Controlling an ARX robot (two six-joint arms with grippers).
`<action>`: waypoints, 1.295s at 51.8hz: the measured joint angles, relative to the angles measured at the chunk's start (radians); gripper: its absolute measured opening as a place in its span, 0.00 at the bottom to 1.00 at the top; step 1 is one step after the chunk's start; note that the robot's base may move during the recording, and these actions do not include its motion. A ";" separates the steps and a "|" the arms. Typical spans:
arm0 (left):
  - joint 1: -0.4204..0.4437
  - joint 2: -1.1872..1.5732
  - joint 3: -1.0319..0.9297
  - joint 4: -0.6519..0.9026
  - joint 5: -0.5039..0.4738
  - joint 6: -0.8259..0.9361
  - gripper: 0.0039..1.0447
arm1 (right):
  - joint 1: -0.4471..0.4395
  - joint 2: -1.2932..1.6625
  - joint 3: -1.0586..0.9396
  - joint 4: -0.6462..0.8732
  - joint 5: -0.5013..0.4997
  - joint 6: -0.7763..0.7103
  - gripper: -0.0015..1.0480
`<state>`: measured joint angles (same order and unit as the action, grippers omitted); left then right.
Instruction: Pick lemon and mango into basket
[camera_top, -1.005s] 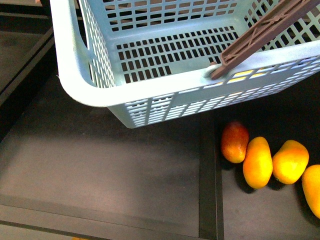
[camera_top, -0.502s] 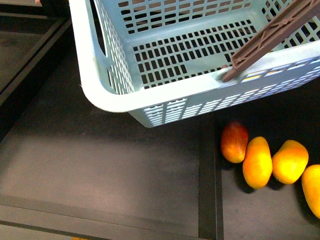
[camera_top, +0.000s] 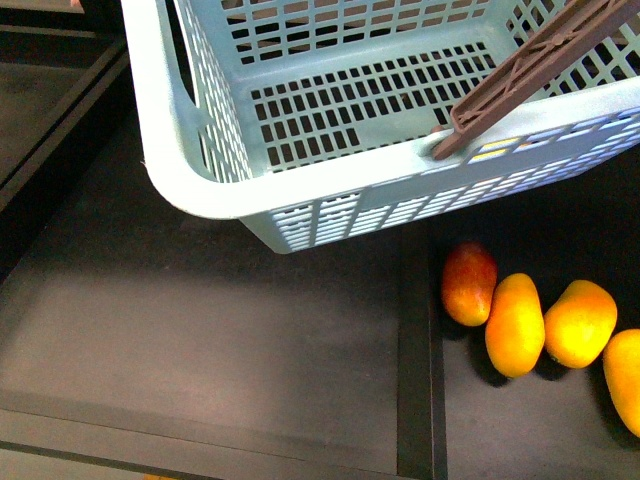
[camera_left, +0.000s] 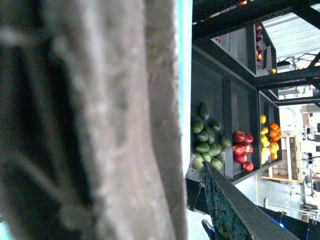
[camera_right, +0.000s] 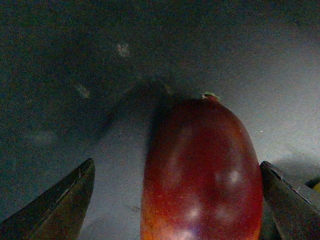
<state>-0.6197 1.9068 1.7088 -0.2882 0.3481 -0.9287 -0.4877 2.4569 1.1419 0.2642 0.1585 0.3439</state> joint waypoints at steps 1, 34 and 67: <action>0.000 0.000 0.000 0.000 0.000 0.000 0.26 | 0.003 0.005 0.005 -0.004 0.001 0.000 0.92; 0.000 0.000 0.000 0.000 0.003 0.000 0.26 | -0.008 0.015 -0.029 0.005 -0.055 0.007 0.58; 0.000 0.000 0.000 0.000 0.003 0.000 0.26 | -0.153 -0.956 -0.563 0.045 -0.615 -0.188 0.55</action>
<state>-0.6201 1.9068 1.7088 -0.2882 0.3515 -0.9291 -0.6407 1.5013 0.5789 0.3096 -0.4568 0.1555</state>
